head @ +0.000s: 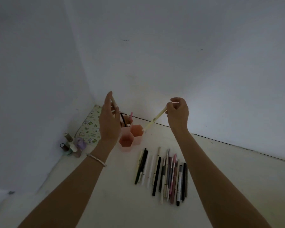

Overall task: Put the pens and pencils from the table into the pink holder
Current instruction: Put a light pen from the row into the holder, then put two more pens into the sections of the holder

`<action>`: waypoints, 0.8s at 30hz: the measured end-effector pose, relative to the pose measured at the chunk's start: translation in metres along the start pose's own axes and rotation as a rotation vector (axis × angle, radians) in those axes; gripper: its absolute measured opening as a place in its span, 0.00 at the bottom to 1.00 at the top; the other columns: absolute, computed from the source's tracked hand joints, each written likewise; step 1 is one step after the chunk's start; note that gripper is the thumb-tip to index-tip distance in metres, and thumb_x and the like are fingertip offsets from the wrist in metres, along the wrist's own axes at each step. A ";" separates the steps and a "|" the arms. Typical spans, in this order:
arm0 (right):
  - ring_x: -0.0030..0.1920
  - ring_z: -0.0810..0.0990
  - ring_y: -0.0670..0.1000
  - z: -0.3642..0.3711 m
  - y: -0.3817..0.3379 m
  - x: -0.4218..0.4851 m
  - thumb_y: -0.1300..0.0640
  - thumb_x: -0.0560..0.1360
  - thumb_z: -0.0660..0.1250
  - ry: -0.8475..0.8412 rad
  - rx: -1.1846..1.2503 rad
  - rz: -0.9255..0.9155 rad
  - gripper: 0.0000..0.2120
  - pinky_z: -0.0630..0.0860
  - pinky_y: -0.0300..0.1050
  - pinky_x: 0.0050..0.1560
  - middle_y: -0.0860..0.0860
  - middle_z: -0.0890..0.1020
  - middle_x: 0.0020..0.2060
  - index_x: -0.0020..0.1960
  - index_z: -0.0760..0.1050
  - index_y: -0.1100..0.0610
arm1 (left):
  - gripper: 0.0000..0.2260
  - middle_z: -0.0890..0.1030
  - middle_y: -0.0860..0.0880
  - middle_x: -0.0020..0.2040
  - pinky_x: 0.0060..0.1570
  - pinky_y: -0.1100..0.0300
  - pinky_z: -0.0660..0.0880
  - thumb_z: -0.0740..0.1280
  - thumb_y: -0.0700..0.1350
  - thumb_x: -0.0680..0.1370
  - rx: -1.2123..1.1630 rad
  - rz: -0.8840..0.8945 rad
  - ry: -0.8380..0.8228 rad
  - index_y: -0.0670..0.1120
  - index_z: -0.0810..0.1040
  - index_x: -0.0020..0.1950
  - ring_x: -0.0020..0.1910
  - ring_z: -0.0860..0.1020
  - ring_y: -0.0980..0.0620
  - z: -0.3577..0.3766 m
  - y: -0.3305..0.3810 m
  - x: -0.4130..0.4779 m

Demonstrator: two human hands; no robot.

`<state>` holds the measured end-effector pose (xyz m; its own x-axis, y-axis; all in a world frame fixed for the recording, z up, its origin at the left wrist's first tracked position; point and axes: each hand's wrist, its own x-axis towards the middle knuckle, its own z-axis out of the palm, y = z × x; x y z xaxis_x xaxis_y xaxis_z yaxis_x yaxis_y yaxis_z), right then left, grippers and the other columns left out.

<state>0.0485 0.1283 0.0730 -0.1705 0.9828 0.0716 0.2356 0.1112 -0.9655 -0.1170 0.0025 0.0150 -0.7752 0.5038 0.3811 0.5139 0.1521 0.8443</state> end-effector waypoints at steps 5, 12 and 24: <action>0.39 0.81 0.57 0.025 -0.013 -0.016 0.61 0.77 0.63 0.044 0.155 -0.158 0.03 0.80 0.49 0.40 0.56 0.82 0.40 0.49 0.74 0.55 | 0.17 0.75 0.46 0.65 0.66 0.57 0.68 0.59 0.46 0.83 0.120 0.036 0.067 0.45 0.70 0.72 0.64 0.73 0.50 -0.004 -0.012 -0.007; 0.42 0.77 0.39 0.056 -0.005 -0.036 0.61 0.80 0.61 0.033 0.035 -0.383 0.05 0.75 0.32 0.46 0.42 0.77 0.42 0.55 0.74 0.58 | 0.12 0.83 0.49 0.52 0.56 0.51 0.77 0.63 0.44 0.81 0.108 0.083 -0.040 0.46 0.79 0.63 0.51 0.80 0.50 -0.019 0.006 0.010; 0.43 0.78 0.40 0.056 0.001 -0.036 0.62 0.80 0.62 0.106 0.102 -0.372 0.06 0.74 0.30 0.46 0.45 0.79 0.43 0.55 0.74 0.57 | 0.15 0.80 0.45 0.62 0.64 0.54 0.68 0.58 0.43 0.81 0.243 0.101 0.041 0.44 0.78 0.64 0.62 0.75 0.46 -0.018 -0.002 0.010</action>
<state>0.0018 0.0844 0.0555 -0.1249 0.8887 0.4411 0.0795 0.4521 -0.8884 -0.1330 -0.0082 0.0240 -0.7270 0.4928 0.4782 0.6590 0.3050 0.6875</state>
